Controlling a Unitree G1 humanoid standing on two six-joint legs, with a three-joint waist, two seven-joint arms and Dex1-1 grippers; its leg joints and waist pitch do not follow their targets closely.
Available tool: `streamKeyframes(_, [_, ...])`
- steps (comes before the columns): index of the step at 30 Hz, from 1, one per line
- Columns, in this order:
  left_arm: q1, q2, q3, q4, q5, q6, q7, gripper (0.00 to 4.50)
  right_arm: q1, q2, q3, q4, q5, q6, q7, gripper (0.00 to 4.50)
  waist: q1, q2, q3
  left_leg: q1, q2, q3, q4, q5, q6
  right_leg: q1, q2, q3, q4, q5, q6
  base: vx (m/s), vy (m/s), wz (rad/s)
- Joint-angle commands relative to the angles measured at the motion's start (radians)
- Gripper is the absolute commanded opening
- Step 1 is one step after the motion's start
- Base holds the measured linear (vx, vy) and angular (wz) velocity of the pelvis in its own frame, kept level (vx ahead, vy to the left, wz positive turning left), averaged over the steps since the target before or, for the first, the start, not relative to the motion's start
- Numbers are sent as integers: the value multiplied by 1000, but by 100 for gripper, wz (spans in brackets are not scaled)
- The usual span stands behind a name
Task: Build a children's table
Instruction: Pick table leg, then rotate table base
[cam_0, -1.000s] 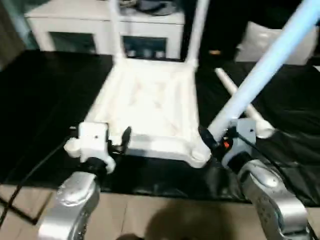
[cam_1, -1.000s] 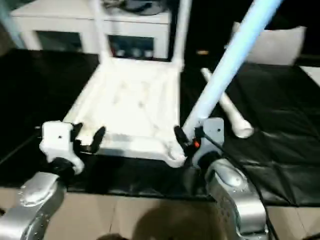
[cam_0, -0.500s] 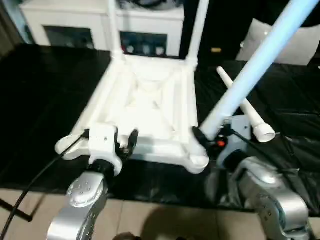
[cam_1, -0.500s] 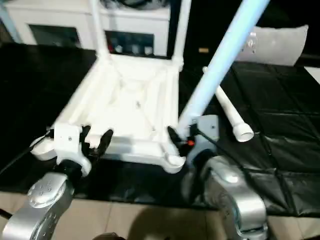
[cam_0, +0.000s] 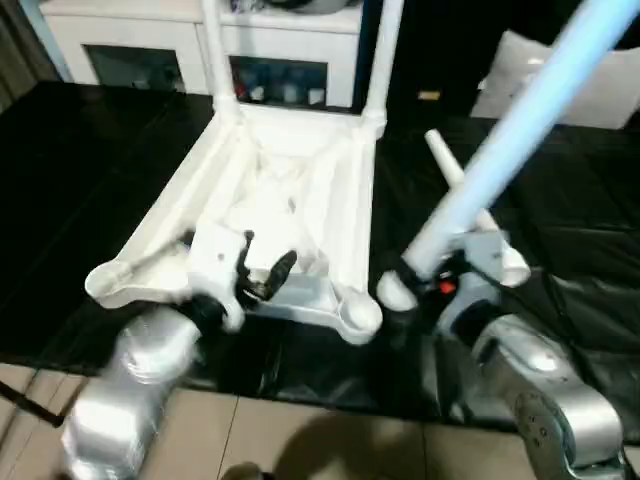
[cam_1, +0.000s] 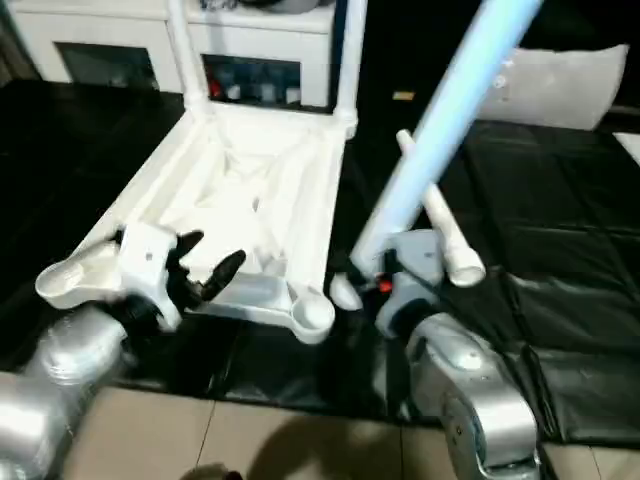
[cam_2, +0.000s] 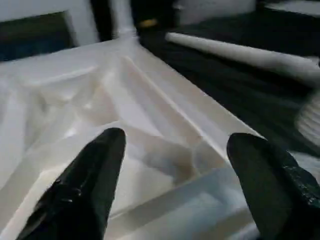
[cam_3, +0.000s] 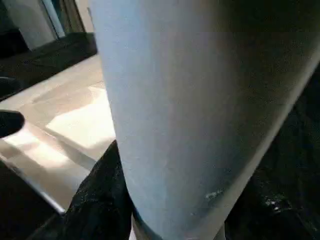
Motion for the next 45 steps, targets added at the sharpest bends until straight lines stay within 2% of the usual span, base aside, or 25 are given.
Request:
streamKeyframes(1, [-32, 52, -39, 33, 2, -28, -126, 406, -23, -15, -1, -1, -6, -9, 4, 190, -1, 7, -38, 6, 61, -22, -89, -353, -34, 27, -102, 58, -111, -420, -55, 0, 0, 0])
streamKeyframes(2, [-37, 58, -42, 38, 2, -30, -139, 416, -24, -17, 0, 0, -8, -4, 3, 190, 0, 9, -41, 6, 63, -19, -90, -333, -34, 28, -102, 60, -106, -377, -71, 0, 0, 0])
streamKeyframes(3, [-58, 80, -59, 63, 4, -40, -191, 416, -29, -28, 5, 8, -13, 5, 11, 190, 2, -1, -44, 7, 64, -13, -89, -305, -27, 29, -103, 60, -103, -326, -88, 0, 0, 0])
streamKeyframes(4, [-78, 98, -76, 87, 6, -47, -235, 428, -34, -37, 10, 18, -16, 5, 22, 190, 7, 7, -49, 9, 63, -8, -85, -274, -26, 28, -104, 62, -96, -280, -104, 0, 0, 0])
streamKeyframes(5, [-103, 111, -96, 118, 5, -55, -282, 433, -38, -44, 13, 29, -8, 0, 45, 190, 5, 1, -49, 7, 63, -6, -86, -260, -23, 30, -104, 62, -96, -258, -111, 0, 0, 0])
streamKeyframes(6, [-121, 118, -109, 140, 4, -60, -313, 403, -42, -49, 15, 36, -2, -4, 61, 190, 8, 4, -50, 7, 62, -5, -85, -249, -20, 31, -104, 62, -95, -241, -116, 0, 0, 0])
streamKeyframes(7, [-153, 122, -131, 185, 13, -87, -358, 382, -46, -53, 16, 44, 5, -6, 77, 190, 10, -1, -56, 2, 62, -1, -81, -190, -9, 40, -107, 61, -88, -141, -134, 0, 0, 0])
streamKeyframes(9, [-204, 122, -159, 259, 12, -116, -432, 389, -53, -59, 17, 59, 14, -14, 100, 190, 15, -1, -60, 3, 59, 4, -75, -135, 3, 43, -107, 59, -83, -70, -142, 0, 0, 0])
streamKeyframes(10, [-245, 124, -191, 320, 26, -137, -491, 394, -57, -68, 19, 63, 24, -11, 118, 190, 18, -1, -60, 2, 59, 5, -74, -115, 8, 44, -108, 59, -81, -42, -150, 0, 0, 0])
streamKeyframes(12, [-259, 127, -208, 341, 33, -137, -519, 338, -58, -75, 22, 62, 27, -10, 127, 190, 21, 1, -62, 4, 62, 6, -73, -110, 9, 46, -109, 59, -78, -32, -153, 0, 0, 0])
streamKeyframes(13, [-266, 127, -215, 353, 34, -137, -534, 338, -58, -79, 23, 62, 27, -11, 131, 190, 23, -2, -63, 0, 65, 6, -74, -96, 7, 52, -113, 57, -73, -10, -162, 0, 0, 0])
streamKeyframes(15, [-289, 120, -233, 406, 49, -159, -561, 353, -57, -85, 24, 63, 26, -13, 138, 190, 23, 1, -62, 5, 64, 10, -72, -107, 7, 46, -109, 57, -77, -27, -165, 0, 0, 0])
streamKeyframes(16, [-306, 112, -243, 448, 57, -178, -578, 315, -54, -87, 23, 61, 25, -15, 141, 190, 25, 1, -61, 5, 64, 11, -72, -116, 8, 48, -112, 59, -80, -43, -165, 0, 0, 0])
streamKeyframes(21, [-386, 76, -274, 613, 79, -255, -663, 278, -34, -95, 22, 48, 24, -19, 151, 190, 34, 5, -63, 12, 70, 16, -74, -150, -9, 43, -113, 59, -85, -100, -160, 0, 0, 0])
streamKeyframes(23, [-406, 68, -283, 656, 101, -286, -667, 253, -31, -98, 23, 46, 25, -20, 150, 190, 35, 2, -64, 11, 73, 17, -76, -147, -12, 46, -115, 59, -80, -80, -166, 0, 0, 0])
streamKeyframes(24, [-416, 65, -290, 679, 112, -304, -671, 253, -30, -98, 22, 45, 27, -19, 149, 190, 35, 10, -64, 11, 73, 18, -75, -148, -12, 44, -115, 59, -81, -77, -168, 0, 0, 0])
streamKeyframes(25, [-417, 65, -290, 680, 113, -305, -671, 253, -30, -98, 22, 44, 27, -19, 149, 190, 34, 5, -65, 12, 73, 19, -75, -147, -11, 45, -115, 58, -80, -65, -169, 0, 0, 0])
streamKeyframes(26, [-438, 58, -305, 735, 142, -351, -676, 231, -24, -100, 24, 39, 26, -19, 151, 190, 35, 12, -66, 11, 74, 18, -74, -142, -10, 45, -116, 58, -77, -45, -176, 0, 0, 0])
streamKeyframes(28, [-453, 47, -308, 777, 152, -377, -689, 208, -18, -102, 26, 34, 24, -18, 152, 190, 34, 14, -67, 10, 74, 19, -73, -144, -10, 48, -118, 59, -79, -26, -178, 0, 0, 0])
streamKeyframes(32, [-492, 23, -326, 880, 189, -445, -696, 191, -3, -109, 27, 21, 24, -16, 152, 190, 36, 11, -67, 10, 73, 20, -72, -148, -8, 50, -119, 59, -81, -35, -182, 0, 0, 0])
streamKeyframes(34, [-504, 11, -327, 910, 195, -463, -700, 169, 2, -111, 28, 13, 26, -12, 152, 190, 36, 21, -67, 12, 75, 18, -73, -167, -14, 49, -121, 59, -83, -48, -182, 0, 0, 0])
streamKeyframes(35, [-509, 5, -326, 921, 196, -468, -701, 169, 4, -112, 28, 11, 26, -11, 151, 190, 36, 17, -66, 11, 76, 18, -73, -170, -15, 51, -120, 59, -84, -48, -184, 0, 0, 0])
streamKeyframes(38, [-535, -17, -331, 970, 209, -494, -706, 159, 11, -116, 28, 1, 27, -7, 151, 190, 35, 18, -67, 10, 77, 18, -73, -162, -12, 52, -121, 59, -81, -33, -195, 0, 0, 0])
streamKeyframes(40, [-556, -36, -328, 1023, 221, -520, -709, 124, 18, -119, 28, -5, 28, -7, 150, 190, 34, 24, -65, 10, 74, 19, -72, -168, -9, 52, -120, 60, -87, -41, -194, 0, 0, 0])
streamKeyframes(45, [-600, -58, -345, 1132, 260, -568, -735, 91, 32, -125, 31, -24, 29, -1, 147, 190, 35, 31, -66, 10, 74, 18, -71, -180, -6, 54, -122, 60, -88, -69, -196, 0, 0, 0])
